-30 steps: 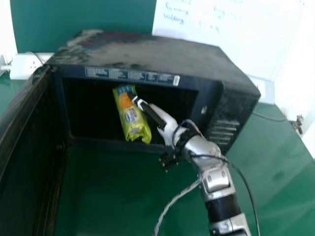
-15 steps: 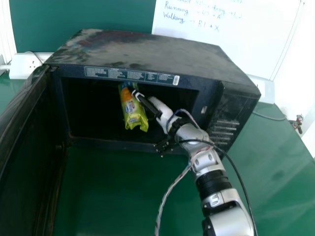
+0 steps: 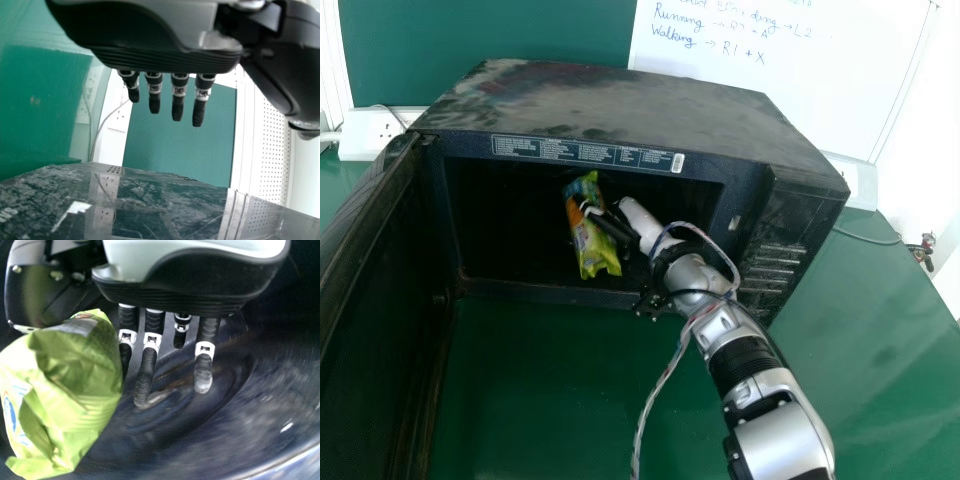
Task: Put biscuit inside oven
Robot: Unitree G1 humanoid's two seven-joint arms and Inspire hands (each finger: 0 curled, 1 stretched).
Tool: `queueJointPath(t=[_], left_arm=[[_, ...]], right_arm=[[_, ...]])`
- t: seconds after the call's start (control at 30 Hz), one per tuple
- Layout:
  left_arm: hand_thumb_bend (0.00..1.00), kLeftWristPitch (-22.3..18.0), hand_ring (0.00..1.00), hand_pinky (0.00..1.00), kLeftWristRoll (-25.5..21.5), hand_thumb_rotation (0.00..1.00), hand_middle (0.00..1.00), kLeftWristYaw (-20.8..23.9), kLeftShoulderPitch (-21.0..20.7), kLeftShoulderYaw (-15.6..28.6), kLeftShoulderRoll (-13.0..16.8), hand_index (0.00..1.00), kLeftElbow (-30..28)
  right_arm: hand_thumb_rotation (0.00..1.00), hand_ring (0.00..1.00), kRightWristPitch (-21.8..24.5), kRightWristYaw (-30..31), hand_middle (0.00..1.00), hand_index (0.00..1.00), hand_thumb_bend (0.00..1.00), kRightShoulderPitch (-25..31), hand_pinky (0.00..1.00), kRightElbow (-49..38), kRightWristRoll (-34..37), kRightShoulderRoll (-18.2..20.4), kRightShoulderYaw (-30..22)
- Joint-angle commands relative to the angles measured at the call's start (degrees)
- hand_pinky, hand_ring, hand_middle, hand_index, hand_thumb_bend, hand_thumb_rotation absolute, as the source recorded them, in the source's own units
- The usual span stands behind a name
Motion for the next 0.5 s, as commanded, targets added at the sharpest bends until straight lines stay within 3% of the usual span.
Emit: queueJointPath(t=[0.0, 0.1, 0.47], left_arm=[[0.85, 0.0, 0.73, 0.60, -0.2, 0.76, 0.78, 0.1, 0.6, -0.2, -0.4, 0.82, -1.0], [0.85, -0.3, 0.77, 0.65, 0.3, 0.75, 0.80, 0.2, 0.7, -0.3, -0.6, 0.82, -1.1], [0.81, -0.7, 0.82, 0.70, 0.6, 0.74, 0.84, 0.3, 1.1, -0.3, -1.0, 0.84, -1.6]], right_arm=[[0.00, 0.44, -1.4, -2.3, 0.40, 0.32, 0.49, -1.7, 0.18, 0.6, -1.4, -0.2, 1.1], [0.00, 0.44, -1.1, -3.4, 0.40, 0.32, 0.49, -2.1, 0.18, 1.5, -2.9, 0.0, 1.9], [0.00, 0.44, -2.4, -8.2, 0.39, 0.32, 0.49, -2.5, 0.18, 3.4, -9.0, -0.1, 6.5]])
